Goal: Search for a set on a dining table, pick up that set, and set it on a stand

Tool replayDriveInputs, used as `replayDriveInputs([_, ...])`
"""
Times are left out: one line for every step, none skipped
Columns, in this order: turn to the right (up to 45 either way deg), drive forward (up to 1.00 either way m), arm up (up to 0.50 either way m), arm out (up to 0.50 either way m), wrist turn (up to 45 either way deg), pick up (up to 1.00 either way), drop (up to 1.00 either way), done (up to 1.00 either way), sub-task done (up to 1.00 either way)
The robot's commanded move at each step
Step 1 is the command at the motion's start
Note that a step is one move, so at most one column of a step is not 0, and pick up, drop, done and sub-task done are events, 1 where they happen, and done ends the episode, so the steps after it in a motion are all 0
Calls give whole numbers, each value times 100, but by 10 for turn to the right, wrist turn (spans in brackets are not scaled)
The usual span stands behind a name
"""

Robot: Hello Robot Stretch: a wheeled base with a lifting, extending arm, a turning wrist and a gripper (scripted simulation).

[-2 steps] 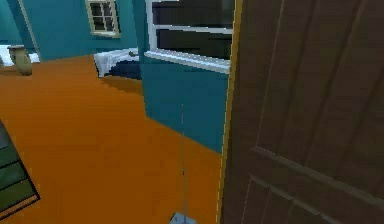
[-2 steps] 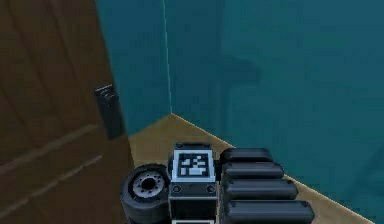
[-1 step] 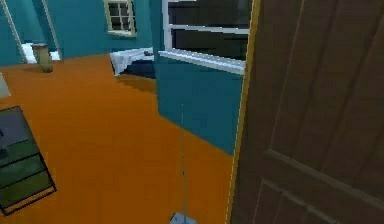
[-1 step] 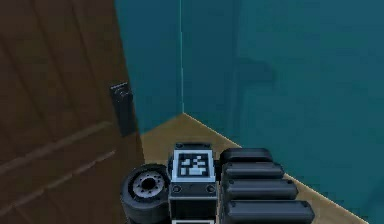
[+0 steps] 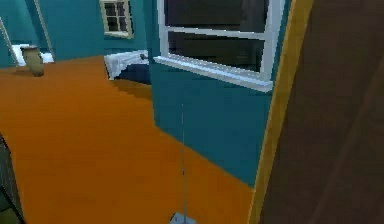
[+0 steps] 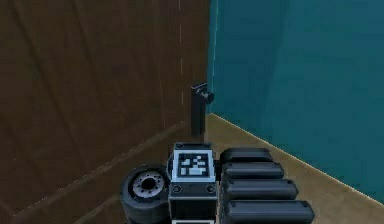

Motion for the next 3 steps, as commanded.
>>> replayDriveInputs([-360, 0, 0, 0, 0, 0, 0, 0, 0])
replayDriveInputs([0, 100, 0, 0, 0, 0, 0, 0, 0])
replayDriveInputs([-30, 0, 0, 0, 0, 0, 0, 0, 0])
